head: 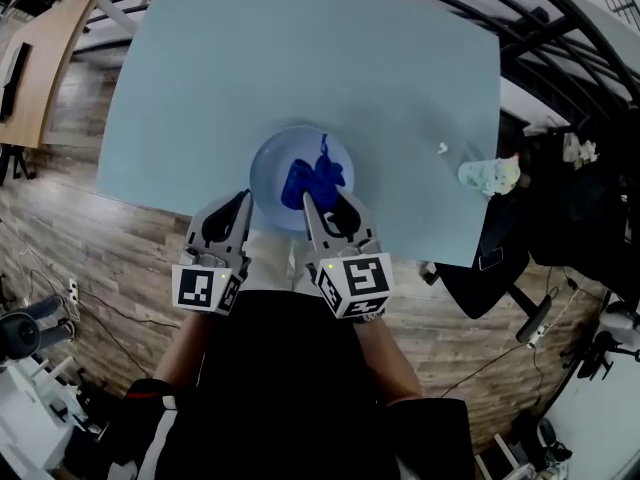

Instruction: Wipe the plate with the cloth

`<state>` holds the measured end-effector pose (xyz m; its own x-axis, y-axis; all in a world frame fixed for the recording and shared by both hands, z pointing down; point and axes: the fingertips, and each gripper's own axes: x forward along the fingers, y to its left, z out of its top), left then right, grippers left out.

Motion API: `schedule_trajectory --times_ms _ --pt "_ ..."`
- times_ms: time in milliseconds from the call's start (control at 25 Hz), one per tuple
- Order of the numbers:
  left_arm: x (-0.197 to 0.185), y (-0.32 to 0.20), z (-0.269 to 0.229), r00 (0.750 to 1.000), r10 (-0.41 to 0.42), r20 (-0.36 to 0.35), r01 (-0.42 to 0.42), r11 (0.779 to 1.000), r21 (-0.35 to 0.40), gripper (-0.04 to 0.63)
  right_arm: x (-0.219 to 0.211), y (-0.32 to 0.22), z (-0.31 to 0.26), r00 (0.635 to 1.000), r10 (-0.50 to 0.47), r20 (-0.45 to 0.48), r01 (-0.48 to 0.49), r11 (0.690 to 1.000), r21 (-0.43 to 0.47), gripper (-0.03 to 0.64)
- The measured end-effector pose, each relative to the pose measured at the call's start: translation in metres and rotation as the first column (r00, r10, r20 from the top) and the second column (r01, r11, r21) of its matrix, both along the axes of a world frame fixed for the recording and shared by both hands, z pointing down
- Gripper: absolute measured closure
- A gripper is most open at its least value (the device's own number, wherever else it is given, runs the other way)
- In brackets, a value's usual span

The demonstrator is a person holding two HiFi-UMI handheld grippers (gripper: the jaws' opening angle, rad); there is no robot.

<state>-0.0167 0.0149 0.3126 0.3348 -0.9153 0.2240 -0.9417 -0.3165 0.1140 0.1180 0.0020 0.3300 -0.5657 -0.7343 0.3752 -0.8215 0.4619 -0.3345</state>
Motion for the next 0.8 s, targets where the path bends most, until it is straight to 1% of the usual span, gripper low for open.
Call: schedule_trajectory --times_ms 280,520,800 --pt "-0.007 -0.018 0.025 1.000 -0.012 -0.005 0.012 0.999 -0.050 0.595 -0.008 -0.022 0.034 1.000 0.022 -0.010 -0.023 0.998 -0.062 0.499" --pt "-0.006 -0.035 0.043 1.000 -0.006 -0.003 0.005 0.997 -0.077 0.595 -0.014 -0.040 0.064 0.999 0.024 -0.025 -0.027 0.994 -0.106 0.499" --pt "-0.006 -0.052 0.068 1.000 0.010 0.001 -0.009 0.992 -0.129 0.595 -0.019 -0.058 0.095 0.997 0.051 -0.057 -0.060 0.981 -0.183 0.499"
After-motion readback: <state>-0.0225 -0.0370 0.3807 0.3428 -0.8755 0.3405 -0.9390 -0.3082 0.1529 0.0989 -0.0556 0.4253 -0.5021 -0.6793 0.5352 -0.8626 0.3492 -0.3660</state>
